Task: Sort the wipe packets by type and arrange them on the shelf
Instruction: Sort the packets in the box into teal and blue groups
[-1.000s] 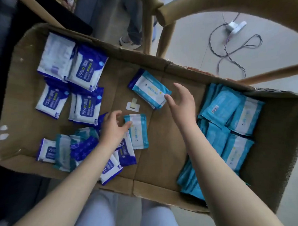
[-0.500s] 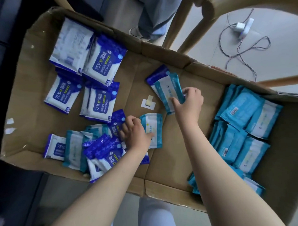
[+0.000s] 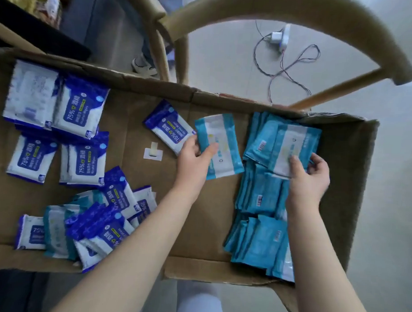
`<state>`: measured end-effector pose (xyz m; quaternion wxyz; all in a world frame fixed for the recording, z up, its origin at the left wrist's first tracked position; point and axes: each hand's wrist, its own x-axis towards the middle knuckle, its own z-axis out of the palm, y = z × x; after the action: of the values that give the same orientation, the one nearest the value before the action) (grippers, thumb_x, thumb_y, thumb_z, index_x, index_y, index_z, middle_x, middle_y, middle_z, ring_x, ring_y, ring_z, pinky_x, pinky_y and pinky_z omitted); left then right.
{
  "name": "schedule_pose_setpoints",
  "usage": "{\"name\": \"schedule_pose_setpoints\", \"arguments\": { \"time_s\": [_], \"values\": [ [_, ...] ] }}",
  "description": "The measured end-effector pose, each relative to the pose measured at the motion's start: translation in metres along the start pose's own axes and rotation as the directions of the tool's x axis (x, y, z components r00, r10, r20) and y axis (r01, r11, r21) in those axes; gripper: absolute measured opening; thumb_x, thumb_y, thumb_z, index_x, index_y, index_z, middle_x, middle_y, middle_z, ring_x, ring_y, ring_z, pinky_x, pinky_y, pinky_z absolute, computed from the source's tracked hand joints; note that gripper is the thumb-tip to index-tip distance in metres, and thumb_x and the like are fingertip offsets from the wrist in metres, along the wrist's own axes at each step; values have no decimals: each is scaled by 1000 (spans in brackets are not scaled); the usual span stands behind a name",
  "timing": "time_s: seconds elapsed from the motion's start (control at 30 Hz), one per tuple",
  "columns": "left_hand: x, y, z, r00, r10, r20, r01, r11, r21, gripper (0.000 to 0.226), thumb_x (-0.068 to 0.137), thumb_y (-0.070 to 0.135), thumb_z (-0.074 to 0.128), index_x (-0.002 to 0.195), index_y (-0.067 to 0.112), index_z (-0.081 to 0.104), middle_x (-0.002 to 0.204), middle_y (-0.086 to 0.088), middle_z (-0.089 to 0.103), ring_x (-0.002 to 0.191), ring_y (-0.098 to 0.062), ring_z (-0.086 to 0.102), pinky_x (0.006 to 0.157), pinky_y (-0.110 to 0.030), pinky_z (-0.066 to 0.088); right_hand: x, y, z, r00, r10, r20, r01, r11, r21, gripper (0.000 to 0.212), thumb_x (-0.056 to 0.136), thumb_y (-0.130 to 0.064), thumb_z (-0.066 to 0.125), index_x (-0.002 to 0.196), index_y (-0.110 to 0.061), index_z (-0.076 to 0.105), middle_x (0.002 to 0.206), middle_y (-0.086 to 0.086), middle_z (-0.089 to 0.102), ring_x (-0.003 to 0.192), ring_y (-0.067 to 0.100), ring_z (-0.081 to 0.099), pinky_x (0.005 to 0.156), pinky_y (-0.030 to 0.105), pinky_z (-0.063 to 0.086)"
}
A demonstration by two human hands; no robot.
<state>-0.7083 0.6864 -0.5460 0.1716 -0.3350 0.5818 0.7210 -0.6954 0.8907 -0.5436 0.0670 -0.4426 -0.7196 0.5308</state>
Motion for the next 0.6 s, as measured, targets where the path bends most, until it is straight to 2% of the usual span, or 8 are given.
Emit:
{"name": "schedule_pose_setpoints", "arguments": {
  "time_s": [0.1, 0.17, 0.23, 0.3, 0.37, 0.47, 0.53, 0.6],
  "values": [
    [20, 3, 61, 985, -5, 173, 0, 999, 33, 21, 96, 16, 62, 117, 13, 60, 109, 2, 71, 97, -11, 70, 83, -29, 58, 34, 2, -32, 999, 14, -46, -16, 999, -48, 32, 91, -16, 71, 115, -19, 52, 105, -3, 65, 91, 0, 65, 81, 14, 52],
    [35, -3, 98, 978, 16, 206, -55, 981, 187, 32, 97, 22, 61, 127, 13, 57, 118, -1, 67, 104, -14, 67, 92, -37, 56, 53, 8, -40, 1000, 7, -24, -9, 995, -95, 31, 91, -16, 70, 115, -20, 52, 104, -3, 65, 90, 2, 65, 79, 14, 52],
    [48, -16, 122, 987, 45, 153, -120, 844, 523, 45, 97, 28, 59, 139, 14, 50, 134, -5, 52, 119, -20, 54, 104, -38, 45, 63, 15, -38, 999, -29, 21, 33, 978, -204, 31, 89, -18, 71, 113, -22, 53, 109, 1, 67, 99, 14, 67, 87, 27, 54],
    [47, -29, 132, 994, 83, 67, -106, 684, 722, 45, 99, 29, 54, 141, 14, 47, 138, -7, 41, 125, -26, 43, 105, -35, 40, 66, 20, -35, 997, -69, 23, 73, 954, -291, 32, 88, -20, 70, 115, -17, 53, 111, 0, 65, 99, 16, 64, 86, 25, 50],
    [37, -42, 132, 989, 130, 73, -142, 678, 722, 42, 100, 27, 52, 140, 13, 48, 130, -6, 41, 117, -24, 47, 96, -27, 42, 64, 20, -34, 996, -94, -5, 87, 944, -319, 35, 90, -20, 69, 119, -12, 51, 109, -3, 61, 95, 11, 59, 79, 18, 43],
    [20, -53, 128, 981, 90, 171, -186, 683, 707, 53, 102, 26, 52, 151, 13, 35, 121, 1, 38, 96, -10, 47, 77, -11, 34, 58, 15, -35, 988, -148, -40, 123, 922, -367, 39, 92, -22, 67, 126, -13, 49, 121, -2, 60, 104, 10, 56, 83, 17, 40],
    [14, -50, 117, 979, 62, 195, -180, 711, 679, 56, 101, 26, 52, 152, 14, 32, 123, 2, 39, 99, -9, 49, 84, -16, 38, 54, 13, -36, 975, -221, -25, 194, 900, -390, 45, 93, -24, 67, 132, -12, 49, 132, 2, 57, 117, 13, 54, 91, 12, 37],
    [15, -43, 90, 982, 108, 155, -185, 724, 665, 50, 100, 26, 54, 148, 14, 41, 128, 1, 40, 111, -11, 50, 98, -23, 41, 46, 10, -30, 933, -357, 38, 336, 832, -441, 49, 93, -28, 66, 135, -9, 50, 136, 6, 54, 127, 18, 50, 106, 22, 38]
  ]
}}
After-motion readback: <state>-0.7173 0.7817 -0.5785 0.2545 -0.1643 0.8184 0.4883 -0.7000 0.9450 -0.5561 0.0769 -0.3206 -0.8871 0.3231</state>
